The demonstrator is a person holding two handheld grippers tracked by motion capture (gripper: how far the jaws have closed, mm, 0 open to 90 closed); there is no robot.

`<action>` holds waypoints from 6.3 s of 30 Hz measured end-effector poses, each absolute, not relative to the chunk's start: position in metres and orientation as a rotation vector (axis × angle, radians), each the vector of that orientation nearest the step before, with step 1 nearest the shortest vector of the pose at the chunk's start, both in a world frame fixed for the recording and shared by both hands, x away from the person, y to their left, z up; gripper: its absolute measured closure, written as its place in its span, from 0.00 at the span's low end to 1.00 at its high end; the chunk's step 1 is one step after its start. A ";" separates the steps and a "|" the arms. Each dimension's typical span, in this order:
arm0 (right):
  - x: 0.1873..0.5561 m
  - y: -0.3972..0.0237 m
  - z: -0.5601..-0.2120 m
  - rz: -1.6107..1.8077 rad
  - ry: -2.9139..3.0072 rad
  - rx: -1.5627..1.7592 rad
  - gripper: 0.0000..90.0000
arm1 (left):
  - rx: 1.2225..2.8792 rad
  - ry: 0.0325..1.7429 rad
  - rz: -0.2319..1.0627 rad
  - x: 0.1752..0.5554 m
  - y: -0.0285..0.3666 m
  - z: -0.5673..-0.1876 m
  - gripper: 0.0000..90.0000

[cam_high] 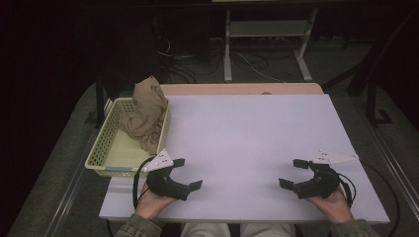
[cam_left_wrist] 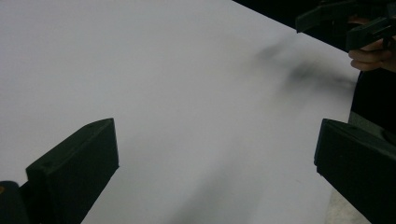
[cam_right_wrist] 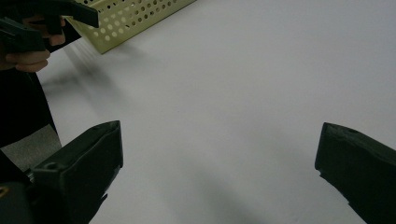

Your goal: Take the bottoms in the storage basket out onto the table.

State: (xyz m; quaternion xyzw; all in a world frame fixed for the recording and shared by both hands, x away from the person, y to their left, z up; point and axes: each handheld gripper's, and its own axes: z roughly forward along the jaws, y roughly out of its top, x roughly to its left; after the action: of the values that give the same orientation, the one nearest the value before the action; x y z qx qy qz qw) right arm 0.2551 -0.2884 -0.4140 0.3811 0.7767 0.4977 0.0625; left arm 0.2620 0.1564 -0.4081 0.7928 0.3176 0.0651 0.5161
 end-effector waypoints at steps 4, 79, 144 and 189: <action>0.255 -0.289 -0.414 1.505 2.344 1.152 0.01 | 1.917 0.763 0.153 0.262 0.156 -0.405 0.00; 0.254 -0.287 -0.414 1.488 2.360 1.137 0.01 | 1.945 0.926 0.194 0.326 0.227 -0.325 0.00; 0.254 -0.289 -0.414 1.484 2.354 1.138 0.01 | 1.912 1.177 0.366 0.405 0.271 -0.310 0.00; 0.254 -0.290 -0.416 1.456 2.356 1.143 0.01 | 1.792 1.402 0.334 0.448 0.272 -0.352 0.03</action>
State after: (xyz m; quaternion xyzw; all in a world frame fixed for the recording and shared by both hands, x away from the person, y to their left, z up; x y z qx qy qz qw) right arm 0.2536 -0.2905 -0.4164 0.3804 0.7843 0.4846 0.0725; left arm 0.4482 0.2722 -0.3519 0.7112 0.5564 0.1325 0.4086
